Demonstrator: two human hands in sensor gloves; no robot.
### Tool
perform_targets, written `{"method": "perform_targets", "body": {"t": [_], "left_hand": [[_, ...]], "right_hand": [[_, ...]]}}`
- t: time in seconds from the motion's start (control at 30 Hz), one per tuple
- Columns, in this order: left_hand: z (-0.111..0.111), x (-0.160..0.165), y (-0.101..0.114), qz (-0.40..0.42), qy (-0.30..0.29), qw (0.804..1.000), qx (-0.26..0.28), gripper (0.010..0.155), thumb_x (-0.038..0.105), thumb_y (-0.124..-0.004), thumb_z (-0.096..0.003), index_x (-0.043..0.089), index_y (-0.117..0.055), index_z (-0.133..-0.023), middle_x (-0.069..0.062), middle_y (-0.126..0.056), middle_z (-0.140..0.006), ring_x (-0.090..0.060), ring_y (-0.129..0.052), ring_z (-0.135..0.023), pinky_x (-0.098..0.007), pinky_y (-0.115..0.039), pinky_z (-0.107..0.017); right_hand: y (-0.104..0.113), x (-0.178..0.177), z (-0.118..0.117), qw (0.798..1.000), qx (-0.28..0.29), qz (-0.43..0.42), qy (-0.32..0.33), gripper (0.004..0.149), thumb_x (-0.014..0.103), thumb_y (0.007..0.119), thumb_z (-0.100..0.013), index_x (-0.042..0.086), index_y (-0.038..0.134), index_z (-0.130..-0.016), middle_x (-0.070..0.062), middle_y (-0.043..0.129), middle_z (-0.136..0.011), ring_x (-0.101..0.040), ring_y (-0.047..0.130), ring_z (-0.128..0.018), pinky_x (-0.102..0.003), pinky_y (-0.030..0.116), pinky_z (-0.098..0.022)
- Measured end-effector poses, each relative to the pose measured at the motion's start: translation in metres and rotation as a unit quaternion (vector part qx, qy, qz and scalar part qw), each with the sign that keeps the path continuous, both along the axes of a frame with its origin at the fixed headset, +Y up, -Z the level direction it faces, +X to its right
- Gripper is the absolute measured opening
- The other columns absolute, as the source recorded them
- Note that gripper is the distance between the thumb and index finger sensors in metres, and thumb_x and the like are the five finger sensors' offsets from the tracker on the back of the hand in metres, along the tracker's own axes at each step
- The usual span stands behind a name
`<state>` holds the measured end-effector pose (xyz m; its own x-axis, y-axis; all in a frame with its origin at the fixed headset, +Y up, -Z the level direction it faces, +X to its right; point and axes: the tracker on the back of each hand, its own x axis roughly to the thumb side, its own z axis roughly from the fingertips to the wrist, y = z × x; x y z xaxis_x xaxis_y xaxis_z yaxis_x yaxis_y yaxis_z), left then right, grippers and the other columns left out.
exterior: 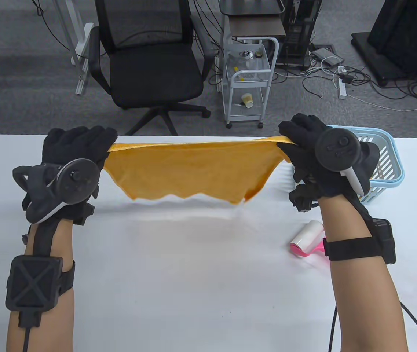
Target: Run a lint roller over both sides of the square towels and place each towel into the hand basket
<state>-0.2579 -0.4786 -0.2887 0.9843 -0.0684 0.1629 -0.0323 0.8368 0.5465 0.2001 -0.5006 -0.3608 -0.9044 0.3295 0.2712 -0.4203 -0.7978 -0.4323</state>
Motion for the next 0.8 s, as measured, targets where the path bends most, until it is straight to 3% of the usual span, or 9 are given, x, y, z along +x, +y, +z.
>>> {"method": "perform_targets", "body": {"t": [0.07,0.1,0.17,0.3,0.43,0.57,0.63,0.73,0.8], "left_hand": [[0.01,0.001,-0.024,-0.03,-0.016,0.999,-0.022,0.04,0.04,-0.082,-0.051,0.048,-0.076,-0.089,0.014,-0.084,-0.103,-0.024,-0.084,-0.101,-0.064,-0.059,-0.079],[0.017,0.002,-0.045,-0.05,-0.019,0.998,-0.044,0.039,0.041,-0.081,-0.051,0.049,-0.076,-0.089,0.015,-0.083,-0.104,-0.024,-0.083,-0.102,-0.064,-0.058,-0.08],[0.025,0.004,-0.091,-0.082,-0.033,0.991,-0.1,0.04,0.041,-0.082,-0.0506,0.049,-0.076,-0.089,0.014,-0.083,-0.105,-0.025,-0.083,-0.103,-0.064,-0.058,-0.08],[0.038,0.011,-0.188,-0.155,-0.034,0.962,-0.223,0.041,0.04,-0.082,-0.0502,0.049,-0.075,-0.09,0.013,-0.082,-0.106,-0.025,-0.082,-0.104,-0.064,-0.059,-0.079],[0.049,0.024,-0.26,-0.184,-0.063,0.905,-0.377,0.043,0.041,-0.081,-0.0488,0.047,-0.074,-0.091,0.009,-0.078,-0.109,-0.028,-0.081,-0.104,-0.065,-0.06,-0.077],[0.064,0.029,-0.285,-0.199,-0.081,0.849,-0.482,0.045,0.049,-0.08,-0.0464,0.045,-0.076,-0.091,0.006,-0.076,-0.11,-0.031,-0.082,-0.102,-0.066,-0.059,-0.075],[0.072,0.026,-0.285,-0.197,-0.089,0.831,-0.512,0.057,0.059,-0.081,-0.0404,0.044,-0.074,-0.094,0.004,-0.073,-0.113,-0.032,-0.081,-0.103,-0.066,-0.059,-0.075],[0.072,0.019,-0.278,-0.159,-0.08,0.854,-0.488,0.063,0.063,-0.077,-0.0398,0.042,-0.069,-0.098,0.003,-0.069,-0.115,-0.033,-0.078,-0.105,-0.066,-0.058,-0.076],[0.065,0.014,-0.28,-0.133,-0.064,0.859,-0.491,0.066,0.063,-0.076,-0.0404,0.042,-0.064,-0.102,0.001,-0.061,-0.119,-0.034,-0.075,-0.106,-0.066,-0.058,-0.076]], "right_hand": [[-0.018,-0.004,0.012,0.996,0.03,0.069,0.044,0.046,0.047,0.087,-0.047,0.032,0.086,-0.09,-0.005,0.075,-0.105,-0.038,0.068,-0.102,-0.066,0.057,-0.072],[-0.04,-0.009,0.022,0.988,0.051,0.136,0.053,0.046,0.046,0.086,-0.046,0.031,0.086,-0.089,-0.005,0.077,-0.103,-0.038,0.07,-0.1,-0.066,0.059,-0.071],[-0.073,-0.016,0.032,0.975,0.039,0.205,0.07,0.046,0.045,0.083,-0.047,0.032,0.083,-0.091,-0.005,0.077,-0.103,-0.037,0.07,-0.1,-0.065,0.059,-0.071],[-0.163,-0.032,0.054,0.94,-0.056,0.315,0.113,0.046,0.04,0.082,-0.049,0.032,0.08,-0.094,-0.006,0.074,-0.105,-0.038,0.066,-0.103,-0.065,0.059,-0.071],[-0.228,-0.038,0.074,0.911,-0.133,0.364,0.145,0.046,0.041,0.083,-0.049,0.031,0.081,-0.094,-0.006,0.073,-0.106,-0.038,0.065,-0.103,-0.065,0.059,-0.07],[-0.251,-0.035,0.096,0.877,-0.183,0.41,0.169,0.052,0.045,0.086,-0.045,0.031,0.081,-0.095,-0.007,0.071,-0.107,-0.039,0.063,-0.103,-0.066,0.059,-0.07],[-0.252,-0.027,0.107,0.85,-0.206,0.453,0.173,0.072,0.057,0.089,-0.037,0.031,0.072,-0.101,-0.009,0.064,-0.111,-0.04,0.057,-0.106,-0.067,0.056,-0.071],[-0.238,-0.007,0.111,0.841,-0.218,0.475,0.142,0.094,0.067,0.09,-0.031,0.03,0.055,-0.11,-0.01,0.052,-0.116,-0.042,0.047,-0.109,-0.068,0.053,-0.072],[-0.228,0.011,0.106,0.855,-0.234,0.452,0.105,0.101,0.068,0.089,-0.031,0.027,0.046,-0.112,-0.012,0.045,-0.118,-0.044,0.042,-0.109,-0.069,0.051,-0.072]]}}
